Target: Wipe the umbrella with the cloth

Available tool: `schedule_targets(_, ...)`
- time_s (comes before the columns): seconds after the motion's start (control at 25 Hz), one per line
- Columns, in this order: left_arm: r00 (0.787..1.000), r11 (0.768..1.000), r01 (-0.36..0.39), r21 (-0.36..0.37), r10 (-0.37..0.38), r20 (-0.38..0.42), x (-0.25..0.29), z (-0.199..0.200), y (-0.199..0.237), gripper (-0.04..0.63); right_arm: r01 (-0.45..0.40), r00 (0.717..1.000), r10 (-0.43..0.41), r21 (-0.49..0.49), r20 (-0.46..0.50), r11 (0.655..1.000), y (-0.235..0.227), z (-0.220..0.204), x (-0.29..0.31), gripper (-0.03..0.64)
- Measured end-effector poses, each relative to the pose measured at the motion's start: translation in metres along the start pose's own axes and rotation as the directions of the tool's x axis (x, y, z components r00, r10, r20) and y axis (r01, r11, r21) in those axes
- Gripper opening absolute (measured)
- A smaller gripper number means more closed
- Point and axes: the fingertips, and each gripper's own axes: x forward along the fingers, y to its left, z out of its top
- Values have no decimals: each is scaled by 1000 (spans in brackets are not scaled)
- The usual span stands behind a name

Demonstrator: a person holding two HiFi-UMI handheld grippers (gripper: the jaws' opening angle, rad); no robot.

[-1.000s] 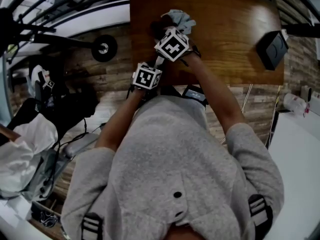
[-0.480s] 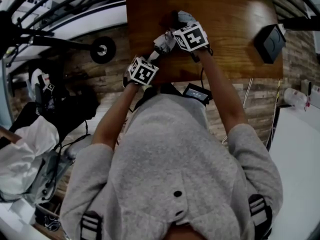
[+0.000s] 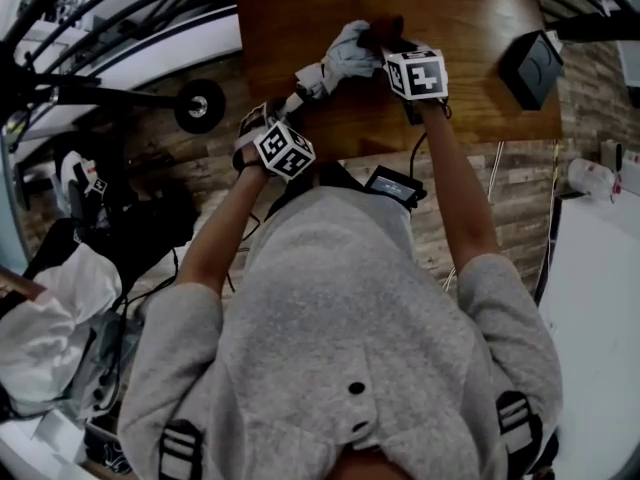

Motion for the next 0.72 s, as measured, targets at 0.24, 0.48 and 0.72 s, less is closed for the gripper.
schedule_targets(0.24, 996, 990, 80, -112, -74, 57, -3, 2, -3, 152, -45, 995, 51, -67, 82, 997, 25, 19, -14, 101)
schedule_targets(0.48, 957, 884, 290, -367, -271, 104, -5, -2, -17, 152, -49, 998, 51, -74, 33, 996, 51, 2, 4, 100)
schedule_targets(0.72, 907, 721, 412, -556, -382, 176, -2, -2, -27, 152, -297, 955, 291, -168, -61, 940, 130, -26, 10, 100)
